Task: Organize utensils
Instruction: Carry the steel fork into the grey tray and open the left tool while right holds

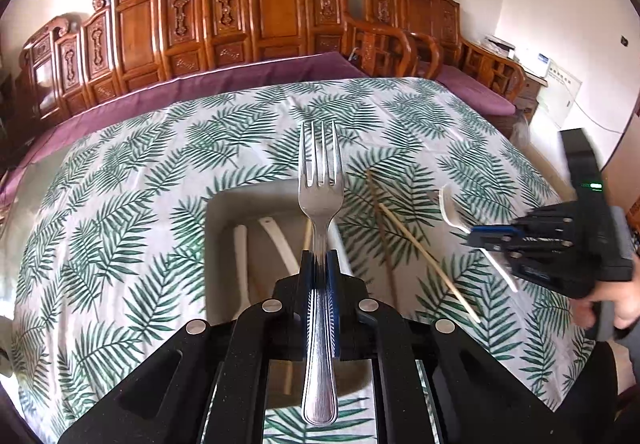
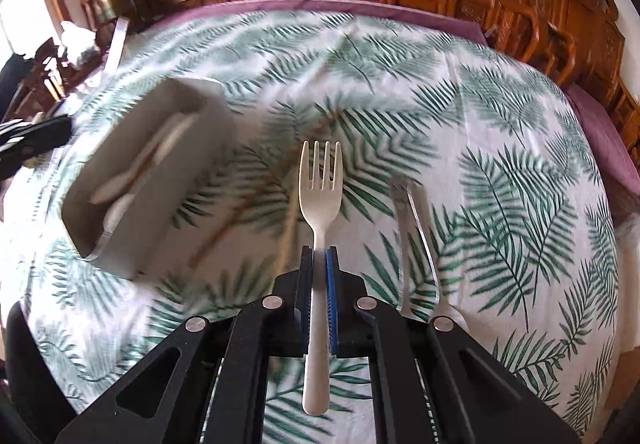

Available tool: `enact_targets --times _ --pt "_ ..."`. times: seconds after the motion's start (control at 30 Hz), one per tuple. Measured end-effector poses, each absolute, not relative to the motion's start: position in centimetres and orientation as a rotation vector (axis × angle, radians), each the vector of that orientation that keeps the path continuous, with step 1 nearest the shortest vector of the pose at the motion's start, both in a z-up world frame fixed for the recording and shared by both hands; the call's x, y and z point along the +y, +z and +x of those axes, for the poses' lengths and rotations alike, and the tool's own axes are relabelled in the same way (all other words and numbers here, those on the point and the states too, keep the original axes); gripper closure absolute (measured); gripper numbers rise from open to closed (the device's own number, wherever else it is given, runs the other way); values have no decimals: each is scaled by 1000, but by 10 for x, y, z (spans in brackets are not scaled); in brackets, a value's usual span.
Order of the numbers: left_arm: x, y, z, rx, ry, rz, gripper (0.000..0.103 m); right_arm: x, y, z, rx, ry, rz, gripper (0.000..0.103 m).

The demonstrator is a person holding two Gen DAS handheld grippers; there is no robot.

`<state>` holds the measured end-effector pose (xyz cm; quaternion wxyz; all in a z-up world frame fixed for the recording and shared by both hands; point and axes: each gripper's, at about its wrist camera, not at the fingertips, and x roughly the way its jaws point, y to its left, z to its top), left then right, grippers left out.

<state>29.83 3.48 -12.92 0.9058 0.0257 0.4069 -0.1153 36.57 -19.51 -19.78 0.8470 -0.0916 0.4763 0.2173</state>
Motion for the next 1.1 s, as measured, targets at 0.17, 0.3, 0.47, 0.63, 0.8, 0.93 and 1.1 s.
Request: enact_targets --times 0.17,0.3,0.47,0.63,0.8,0.93,1.1 --pt "48 -135 309 856 -208 45 97 -181 -177 355 966 505 -185 95" --pt "55 -144 315 875 -185 44 97 -171 -167 348 948 537 -181 95" --pt "61 -156 318 899 -166 38 97 -161 -160 342 936 565 -180 95" --pt "65 -164 318 912 -161 28 97 -153 -159 340 937 578 -184 95" --pt "65 -167 318 923 -167 34 96 -147 -159 339 938 581 -184 95" --pt "70 -162 314 898 -163 26 96 -141 -159 338 938 585 -188 95" --pt "79 -150 304 868 -166 12 96 -130 -158 339 940 590 -193 95"
